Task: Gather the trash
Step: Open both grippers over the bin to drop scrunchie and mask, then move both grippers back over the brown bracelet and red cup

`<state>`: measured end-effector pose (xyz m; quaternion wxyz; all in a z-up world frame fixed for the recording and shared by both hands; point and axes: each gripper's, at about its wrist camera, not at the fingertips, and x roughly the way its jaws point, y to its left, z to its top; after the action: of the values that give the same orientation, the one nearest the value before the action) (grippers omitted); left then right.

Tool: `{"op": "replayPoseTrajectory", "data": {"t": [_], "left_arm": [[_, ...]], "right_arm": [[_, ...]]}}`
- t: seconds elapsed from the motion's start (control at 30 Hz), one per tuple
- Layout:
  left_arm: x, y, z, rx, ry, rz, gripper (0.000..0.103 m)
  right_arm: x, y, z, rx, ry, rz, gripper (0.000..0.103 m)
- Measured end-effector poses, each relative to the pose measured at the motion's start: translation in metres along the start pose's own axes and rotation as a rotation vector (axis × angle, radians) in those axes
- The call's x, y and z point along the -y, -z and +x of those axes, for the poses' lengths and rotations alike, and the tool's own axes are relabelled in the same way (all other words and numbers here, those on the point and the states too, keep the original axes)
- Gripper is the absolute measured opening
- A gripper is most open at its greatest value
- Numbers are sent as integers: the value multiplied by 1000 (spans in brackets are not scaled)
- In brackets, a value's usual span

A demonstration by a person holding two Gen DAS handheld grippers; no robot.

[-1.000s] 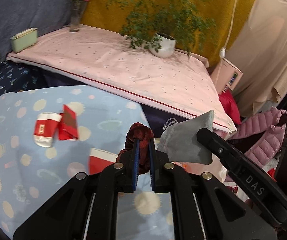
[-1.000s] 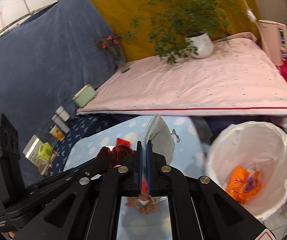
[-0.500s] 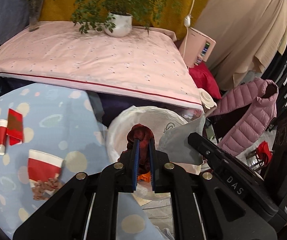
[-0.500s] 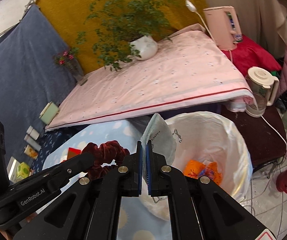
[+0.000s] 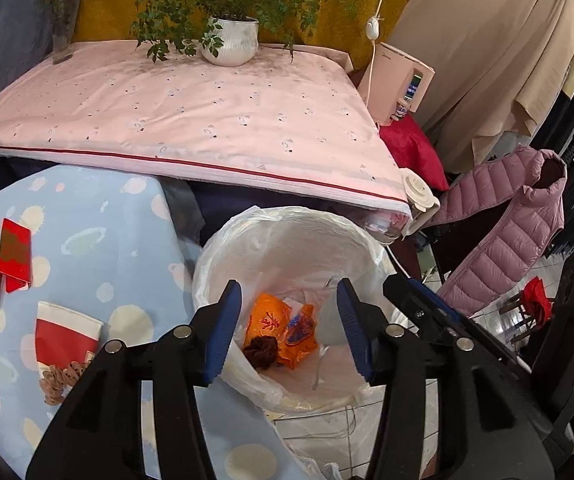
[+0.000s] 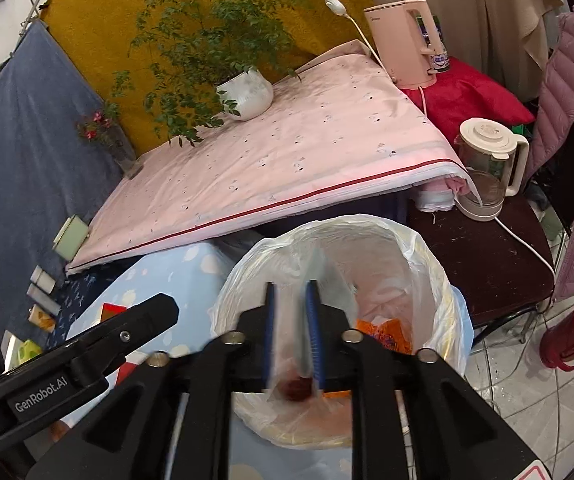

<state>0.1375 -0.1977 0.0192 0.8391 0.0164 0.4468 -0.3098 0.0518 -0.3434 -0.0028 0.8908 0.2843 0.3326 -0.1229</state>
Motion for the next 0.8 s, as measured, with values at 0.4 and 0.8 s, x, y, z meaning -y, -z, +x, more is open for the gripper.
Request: {"op": "replayPoseTrajectory", "data": {"t": [0.4,0.8], "left_arm": [[-23,12,-5,-5,-58,-26,47],[-60,25,-21,4,-98,-87,47]], "right_arm": [[-12,9,-2,-3,10,-21,41],[-45,26,2,-30,-4,-75,48]]}}
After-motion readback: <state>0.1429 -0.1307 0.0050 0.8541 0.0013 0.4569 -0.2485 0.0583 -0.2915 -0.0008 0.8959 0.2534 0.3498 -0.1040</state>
